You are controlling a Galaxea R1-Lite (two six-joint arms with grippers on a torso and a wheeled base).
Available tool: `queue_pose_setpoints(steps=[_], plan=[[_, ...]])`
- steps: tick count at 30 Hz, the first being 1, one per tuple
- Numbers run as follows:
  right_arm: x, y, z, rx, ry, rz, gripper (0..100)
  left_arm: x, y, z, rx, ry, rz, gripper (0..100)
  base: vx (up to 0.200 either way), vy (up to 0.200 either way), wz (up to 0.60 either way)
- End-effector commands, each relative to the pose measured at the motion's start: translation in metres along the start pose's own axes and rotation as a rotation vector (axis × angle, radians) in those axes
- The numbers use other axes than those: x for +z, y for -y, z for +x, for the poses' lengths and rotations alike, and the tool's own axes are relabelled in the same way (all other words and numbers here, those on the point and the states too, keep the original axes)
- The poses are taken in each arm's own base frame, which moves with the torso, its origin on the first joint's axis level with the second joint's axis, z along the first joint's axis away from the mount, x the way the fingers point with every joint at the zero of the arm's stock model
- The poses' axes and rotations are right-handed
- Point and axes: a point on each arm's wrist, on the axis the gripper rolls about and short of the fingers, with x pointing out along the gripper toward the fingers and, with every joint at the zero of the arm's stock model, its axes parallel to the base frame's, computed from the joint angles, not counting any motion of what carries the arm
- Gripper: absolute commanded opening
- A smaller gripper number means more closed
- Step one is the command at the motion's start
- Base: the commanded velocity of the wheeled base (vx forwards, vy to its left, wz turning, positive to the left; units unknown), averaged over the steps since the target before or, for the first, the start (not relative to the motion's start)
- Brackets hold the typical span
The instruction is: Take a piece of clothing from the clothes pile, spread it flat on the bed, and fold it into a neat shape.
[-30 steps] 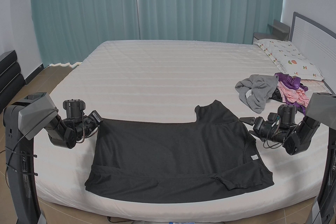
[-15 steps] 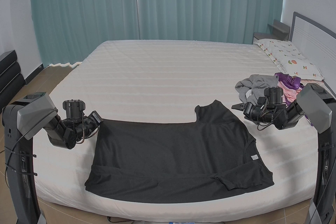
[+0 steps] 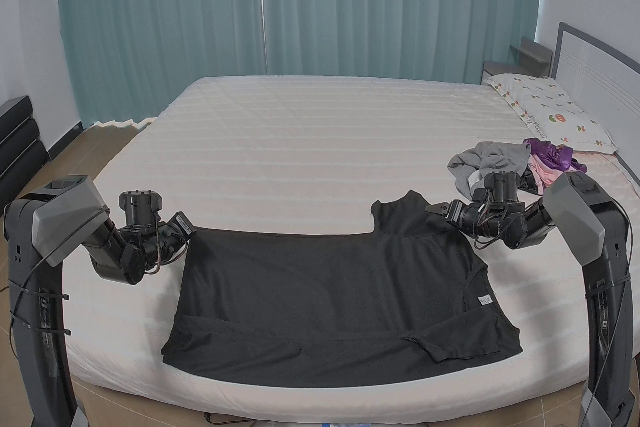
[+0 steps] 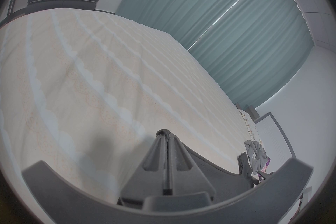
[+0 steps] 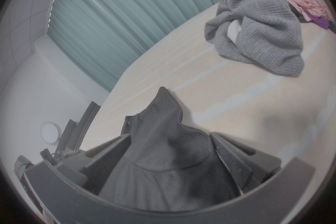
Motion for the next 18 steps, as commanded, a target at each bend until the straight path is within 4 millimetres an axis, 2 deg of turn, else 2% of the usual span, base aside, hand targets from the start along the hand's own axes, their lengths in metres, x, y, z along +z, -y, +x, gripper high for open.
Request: queue_pose_setpoints(steps=[1, 12, 18], plan=[[-0.004, 0.003, 0.006, 0.0, -0.007, 0.001, 0, 0.001, 0.0, 0.0, 0.0, 0.001, -0.001, 0, 0.0, 0.0, 0.0], [0.003, 0.01, -0.003, -0.011, 0.014, 0.011, 0, 0.002, 0.001, -0.002, -0.003, 0.005, 0.0, 0, 0.0, 0.0, 0.0], [0.014, 0.005, -0.023, -0.008, 0.027, 0.024, 0, 0.004, 0.003, -0.003, 0.0, 0.02, 0.004, 0, 0.0, 0.0, 0.0]])
